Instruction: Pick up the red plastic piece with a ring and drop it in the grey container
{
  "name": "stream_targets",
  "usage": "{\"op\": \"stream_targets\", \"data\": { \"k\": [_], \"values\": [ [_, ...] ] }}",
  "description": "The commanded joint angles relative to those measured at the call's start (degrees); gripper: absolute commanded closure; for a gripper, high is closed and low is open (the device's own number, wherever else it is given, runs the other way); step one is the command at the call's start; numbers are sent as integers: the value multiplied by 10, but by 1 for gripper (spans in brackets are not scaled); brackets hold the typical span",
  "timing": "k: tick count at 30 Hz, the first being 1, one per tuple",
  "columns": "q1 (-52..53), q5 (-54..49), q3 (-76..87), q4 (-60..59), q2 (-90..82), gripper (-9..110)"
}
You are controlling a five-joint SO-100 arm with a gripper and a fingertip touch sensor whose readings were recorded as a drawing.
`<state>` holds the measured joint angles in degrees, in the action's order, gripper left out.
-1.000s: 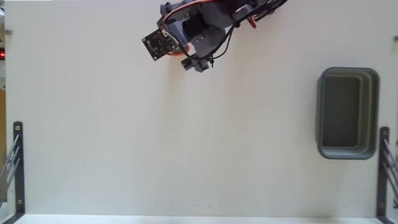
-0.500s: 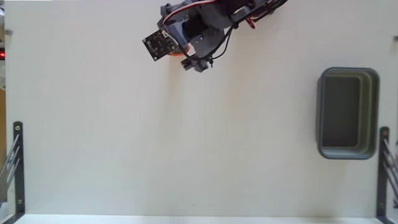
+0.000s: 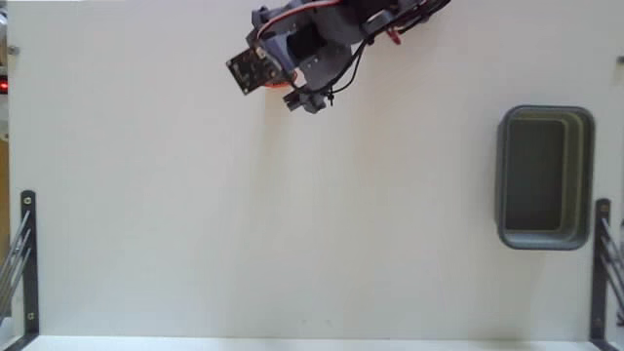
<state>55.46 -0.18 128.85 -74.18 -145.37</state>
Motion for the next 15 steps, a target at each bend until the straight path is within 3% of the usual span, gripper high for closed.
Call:
{"op": "stream_targets", "data": {
  "k": [1,15],
  "values": [
    [8,2,8,12,-28,-9],
    [8,2,44,35,-41,-9]
  ]
}}
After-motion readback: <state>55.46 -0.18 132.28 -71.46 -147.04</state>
